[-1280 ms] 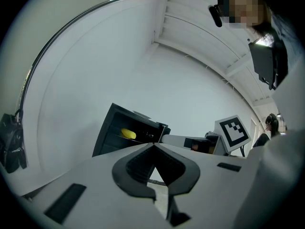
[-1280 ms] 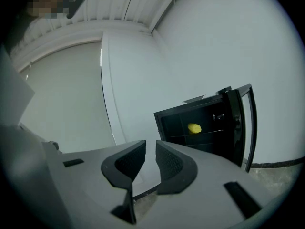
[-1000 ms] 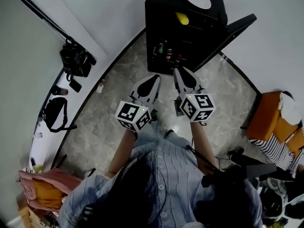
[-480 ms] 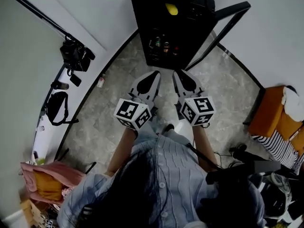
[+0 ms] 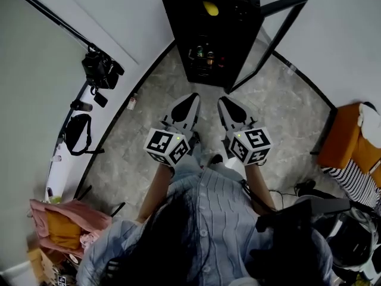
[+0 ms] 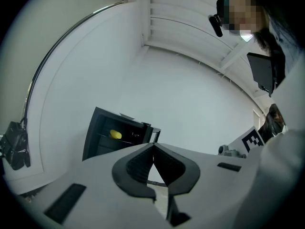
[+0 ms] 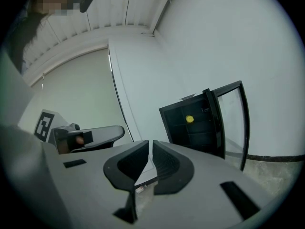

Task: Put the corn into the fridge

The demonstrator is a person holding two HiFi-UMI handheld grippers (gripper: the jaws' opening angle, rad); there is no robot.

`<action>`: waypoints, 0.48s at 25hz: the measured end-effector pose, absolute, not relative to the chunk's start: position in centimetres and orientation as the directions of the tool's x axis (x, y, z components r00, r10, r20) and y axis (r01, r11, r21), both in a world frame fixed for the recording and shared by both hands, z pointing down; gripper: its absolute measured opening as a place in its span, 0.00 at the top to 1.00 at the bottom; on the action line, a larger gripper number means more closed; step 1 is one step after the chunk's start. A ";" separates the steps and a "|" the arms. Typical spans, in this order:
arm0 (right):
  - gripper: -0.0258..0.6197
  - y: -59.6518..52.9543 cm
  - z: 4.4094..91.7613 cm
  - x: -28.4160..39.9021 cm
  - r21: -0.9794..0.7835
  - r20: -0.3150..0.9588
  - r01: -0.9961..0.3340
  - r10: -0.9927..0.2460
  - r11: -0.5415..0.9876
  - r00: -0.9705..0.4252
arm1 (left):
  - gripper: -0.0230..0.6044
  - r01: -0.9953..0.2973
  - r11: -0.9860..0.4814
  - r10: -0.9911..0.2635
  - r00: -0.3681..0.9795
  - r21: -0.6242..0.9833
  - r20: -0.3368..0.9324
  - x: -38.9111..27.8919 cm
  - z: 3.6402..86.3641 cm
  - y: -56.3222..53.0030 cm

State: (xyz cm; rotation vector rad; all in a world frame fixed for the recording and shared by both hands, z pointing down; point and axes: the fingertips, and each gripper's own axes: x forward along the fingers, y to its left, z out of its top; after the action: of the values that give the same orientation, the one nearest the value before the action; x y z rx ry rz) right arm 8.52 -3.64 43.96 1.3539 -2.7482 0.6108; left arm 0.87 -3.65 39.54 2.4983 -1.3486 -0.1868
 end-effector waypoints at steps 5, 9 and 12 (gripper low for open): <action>0.91 -0.8 43.8 9.0 -0.317 0.179 -0.758 -0.749 0.570 -0.638 | 0.95 -0.801 -0.509 -0.839 0.544 0.315 0.025 1.5 39.7 -1.3; 0.92 1.5 43.8 9.3 -0.302 0.175 -0.754 -0.743 0.583 -0.646 | 0.95 -0.803 -0.507 -0.841 0.540 0.314 0.023 2.1 39.8 0.9; 0.93 3.0 43.8 9.4 -0.295 0.176 -0.747 -0.735 0.596 -0.655 | 0.95 -0.805 -0.500 -0.846 0.534 0.320 0.020 2.4 39.9 2.5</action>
State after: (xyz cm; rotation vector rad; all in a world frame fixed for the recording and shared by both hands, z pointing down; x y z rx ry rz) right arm 9.38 3.02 43.77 1.2881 -2.7743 0.5386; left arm 2.41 2.53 39.90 2.4849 -1.3755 -0.2004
